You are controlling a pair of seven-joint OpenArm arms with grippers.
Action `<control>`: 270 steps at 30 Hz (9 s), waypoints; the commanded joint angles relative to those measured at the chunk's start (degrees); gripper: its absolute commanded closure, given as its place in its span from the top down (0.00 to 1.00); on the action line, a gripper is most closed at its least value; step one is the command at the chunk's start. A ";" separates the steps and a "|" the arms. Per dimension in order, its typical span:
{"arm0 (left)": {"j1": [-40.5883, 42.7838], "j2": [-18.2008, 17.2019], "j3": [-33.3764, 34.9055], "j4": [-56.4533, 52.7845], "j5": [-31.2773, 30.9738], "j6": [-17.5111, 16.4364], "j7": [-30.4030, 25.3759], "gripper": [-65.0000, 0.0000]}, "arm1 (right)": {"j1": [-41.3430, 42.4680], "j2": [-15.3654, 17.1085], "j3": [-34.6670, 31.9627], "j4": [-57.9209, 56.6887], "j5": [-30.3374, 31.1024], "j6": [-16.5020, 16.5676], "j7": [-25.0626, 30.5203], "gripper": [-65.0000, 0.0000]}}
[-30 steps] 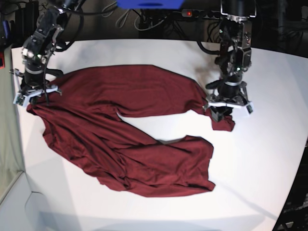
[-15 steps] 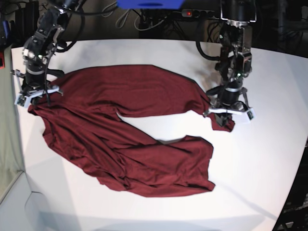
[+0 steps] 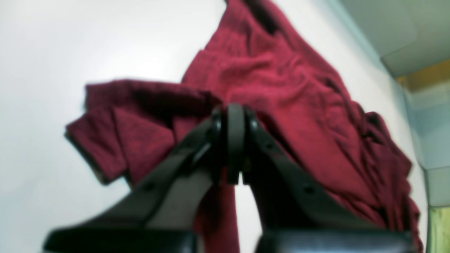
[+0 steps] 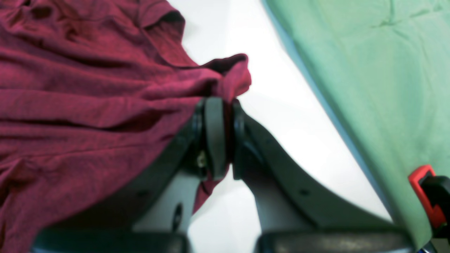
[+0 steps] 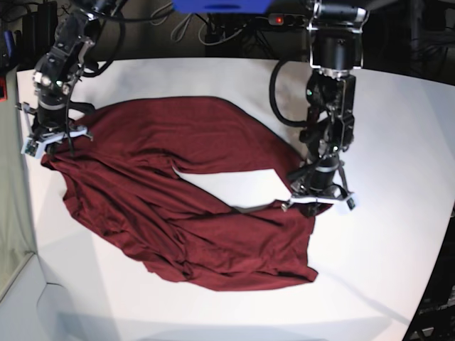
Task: Layout the t-shirt on the table in an organized manner, then fold the t-shirt properly
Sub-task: 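Move the left gripper down along the shirt to grasp the sleeve, then pull the sleeve with the left gripper away from the right gripper, then release the sleeve and move the right gripper onto the shirt body, then drag the shirt body with the right gripper toward the left gripper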
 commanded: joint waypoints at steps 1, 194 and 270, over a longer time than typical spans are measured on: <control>-2.46 0.32 -0.01 -1.08 -0.32 -0.27 -1.32 0.01 | 0.56 0.56 0.00 0.88 0.03 0.00 1.59 0.00; 22.51 -13.74 -18.29 27.50 -0.14 -0.89 21.36 0.57 | -5.68 -1.20 -6.42 10.47 0.12 8.00 0.80 0.53; 11.87 -12.16 -8.10 22.84 -0.58 -0.80 21.36 0.57 | 0.65 -0.15 -33.15 1.76 -0.15 8.17 -4.39 0.00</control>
